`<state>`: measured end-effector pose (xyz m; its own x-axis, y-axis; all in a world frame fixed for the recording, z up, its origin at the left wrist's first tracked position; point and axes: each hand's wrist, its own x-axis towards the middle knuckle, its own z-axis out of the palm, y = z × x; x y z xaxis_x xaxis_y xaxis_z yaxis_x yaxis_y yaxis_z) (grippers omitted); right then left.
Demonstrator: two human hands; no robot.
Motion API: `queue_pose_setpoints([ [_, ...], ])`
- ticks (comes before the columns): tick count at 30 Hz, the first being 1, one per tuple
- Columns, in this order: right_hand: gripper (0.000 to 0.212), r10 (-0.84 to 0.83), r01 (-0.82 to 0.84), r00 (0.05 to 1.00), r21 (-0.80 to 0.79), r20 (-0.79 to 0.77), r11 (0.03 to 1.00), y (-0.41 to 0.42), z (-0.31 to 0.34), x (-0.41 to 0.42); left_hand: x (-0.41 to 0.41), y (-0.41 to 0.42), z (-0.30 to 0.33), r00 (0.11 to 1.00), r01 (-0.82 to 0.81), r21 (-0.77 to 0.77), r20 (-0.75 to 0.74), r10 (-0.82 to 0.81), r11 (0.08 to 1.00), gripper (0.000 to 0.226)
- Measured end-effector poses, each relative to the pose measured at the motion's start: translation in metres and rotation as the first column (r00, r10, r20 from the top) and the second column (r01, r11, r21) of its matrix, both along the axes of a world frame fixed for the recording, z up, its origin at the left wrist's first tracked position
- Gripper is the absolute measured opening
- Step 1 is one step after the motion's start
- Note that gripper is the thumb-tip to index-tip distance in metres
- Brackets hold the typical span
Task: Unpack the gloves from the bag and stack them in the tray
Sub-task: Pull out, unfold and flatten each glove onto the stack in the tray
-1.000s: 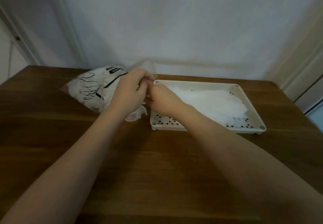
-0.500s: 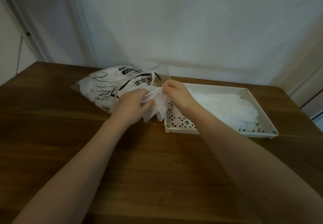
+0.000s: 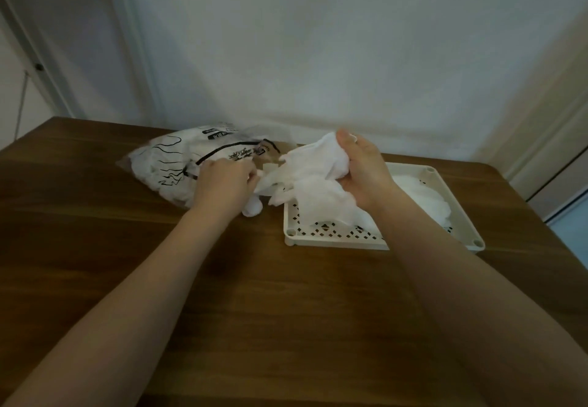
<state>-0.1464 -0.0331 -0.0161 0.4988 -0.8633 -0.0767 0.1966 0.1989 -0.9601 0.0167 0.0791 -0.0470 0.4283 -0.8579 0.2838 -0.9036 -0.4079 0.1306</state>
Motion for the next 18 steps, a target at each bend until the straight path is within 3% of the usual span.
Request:
queue_pose_setpoints([
  [2, 0.018, 0.055, -0.055, 0.998, -0.013, -0.001, 0.998, -0.002, 0.005, -0.006, -0.001, 0.000, -0.004, 0.998, -0.061, 0.165, 0.042, 0.055, 0.984, 0.026],
  [3, 0.020, 0.096, -0.098, 0.995, -0.045, -0.041, 0.994, -0.001, 0.006, -0.008, -0.003, 0.000, -0.004, 0.998, -0.065, 0.164, 0.017, 0.063, 0.984, 0.026],
  [5, 0.022, 0.182, -0.196, 0.975, -0.109, -0.125, 0.975, 0.002, 0.006, -0.011, -0.009, 0.002, -0.003, 0.986, 0.031, -0.062, -0.163, -0.040, 0.998, 0.029],
  [6, 0.023, 0.221, -0.240, 0.963, -0.125, -0.153, 0.963, 0.004, 0.005, -0.011, -0.013, 0.002, -0.002, 0.944, 0.112, -0.231, -0.277, -0.176, 0.966, 0.035],
  [8, 0.024, 0.298, -0.325, 0.937, -0.142, -0.181, 0.935, 0.007, 0.006, -0.010, -0.023, 0.004, 0.008, 0.765, 0.301, -0.404, -0.439, -0.472, 0.864, 0.055],
  [10, 0.025, 0.365, -0.395, 0.911, -0.150, -0.189, 0.906, 0.010, 0.007, -0.007, -0.032, 0.003, 0.016, 0.579, 0.409, -0.399, -0.582, -0.571, 0.821, 0.065],
  [11, 0.025, 0.381, -0.410, 0.905, -0.153, -0.189, 0.899, 0.011, 0.007, -0.005, -0.034, 0.002, 0.016, 0.534, 0.427, -0.405, -0.609, -0.587, 0.809, 0.062],
  [12, 0.026, 0.385, -0.415, 0.904, -0.156, -0.187, 0.896, 0.012, 0.006, -0.004, -0.034, 0.000, 0.015, 0.545, 0.411, -0.416, -0.601, -0.584, 0.811, 0.053],
  [14, 0.026, 0.384, -0.408, 0.908, -0.155, -0.166, 0.900, 0.013, 0.006, -0.003, -0.031, -0.002, 0.013, 0.663, 0.290, -0.434, -0.551, -0.506, 0.853, 0.038],
  [16, 0.025, 0.366, -0.375, 0.926, -0.113, -0.091, 0.920, 0.012, 0.006, -0.004, -0.029, -0.001, 0.014, 0.806, 0.134, -0.417, -0.482, -0.343, 0.899, 0.035],
  [18, 0.023, 0.346, -0.347, 0.938, -0.069, -0.024, 0.935, 0.010, 0.007, -0.007, -0.025, 0.003, 0.014, 0.947, 0.012, -0.356, -0.296, -0.126, 0.934, 0.033],
])
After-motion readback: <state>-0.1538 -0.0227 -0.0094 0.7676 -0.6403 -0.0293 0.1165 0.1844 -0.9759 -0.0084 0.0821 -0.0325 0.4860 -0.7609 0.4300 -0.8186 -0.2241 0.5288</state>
